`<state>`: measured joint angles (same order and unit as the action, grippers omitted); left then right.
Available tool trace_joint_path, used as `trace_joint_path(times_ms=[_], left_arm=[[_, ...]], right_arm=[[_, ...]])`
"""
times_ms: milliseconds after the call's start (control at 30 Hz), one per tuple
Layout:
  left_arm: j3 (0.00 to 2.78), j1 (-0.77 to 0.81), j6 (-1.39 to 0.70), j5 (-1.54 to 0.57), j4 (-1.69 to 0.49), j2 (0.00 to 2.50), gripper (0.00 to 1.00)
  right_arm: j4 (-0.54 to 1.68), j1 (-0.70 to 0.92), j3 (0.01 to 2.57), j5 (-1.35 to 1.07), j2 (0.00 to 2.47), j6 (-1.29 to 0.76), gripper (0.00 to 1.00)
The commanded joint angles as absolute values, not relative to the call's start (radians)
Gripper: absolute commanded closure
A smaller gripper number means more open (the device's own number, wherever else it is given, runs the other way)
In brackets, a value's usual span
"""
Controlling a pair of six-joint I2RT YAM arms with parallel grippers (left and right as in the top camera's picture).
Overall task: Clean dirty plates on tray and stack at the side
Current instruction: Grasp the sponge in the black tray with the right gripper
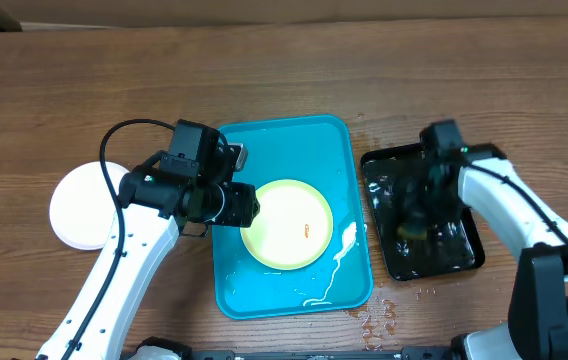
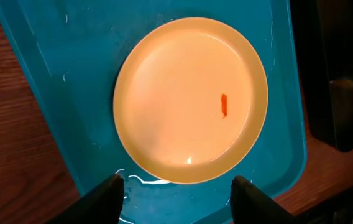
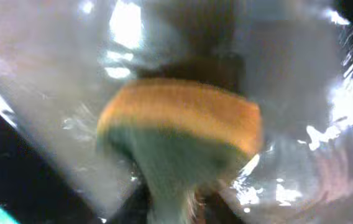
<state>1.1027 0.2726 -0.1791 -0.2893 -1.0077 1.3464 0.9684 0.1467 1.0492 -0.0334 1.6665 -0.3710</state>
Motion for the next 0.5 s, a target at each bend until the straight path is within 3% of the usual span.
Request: trace_joint_path(times_ms=[0,100,267,333,467], left_arm=[[1.119,0.269,-0.156,-0.303,-1.018,1.333,0.43],[1.119,0.269,-0.156,-0.303,-1.022,1.333,0.43],[1.119,0.269,-0.157,-0.282,-1.02,1.333,0.4],[1.119,0.269,-0.157,-0.263,-1.02,1.333,0.39],[1.119,0.269,-0.157,-0.255,-1.021,1.333,0.38]], right_arm=[[0.996,0.151,1.131,0.002,1.625,-0.316,0.47],[1.032,0.151,1.132,-0.001,1.627,-0.307,0.44],[1.013,0.152,1.111,-0.001,1.629,-0.314,0.47],[0.976,0.152,1.089,-0.001,1.63,-0.314,0.5],[0.884,0.151,1.017,-0.001,1.63,-0.354,0.66]])
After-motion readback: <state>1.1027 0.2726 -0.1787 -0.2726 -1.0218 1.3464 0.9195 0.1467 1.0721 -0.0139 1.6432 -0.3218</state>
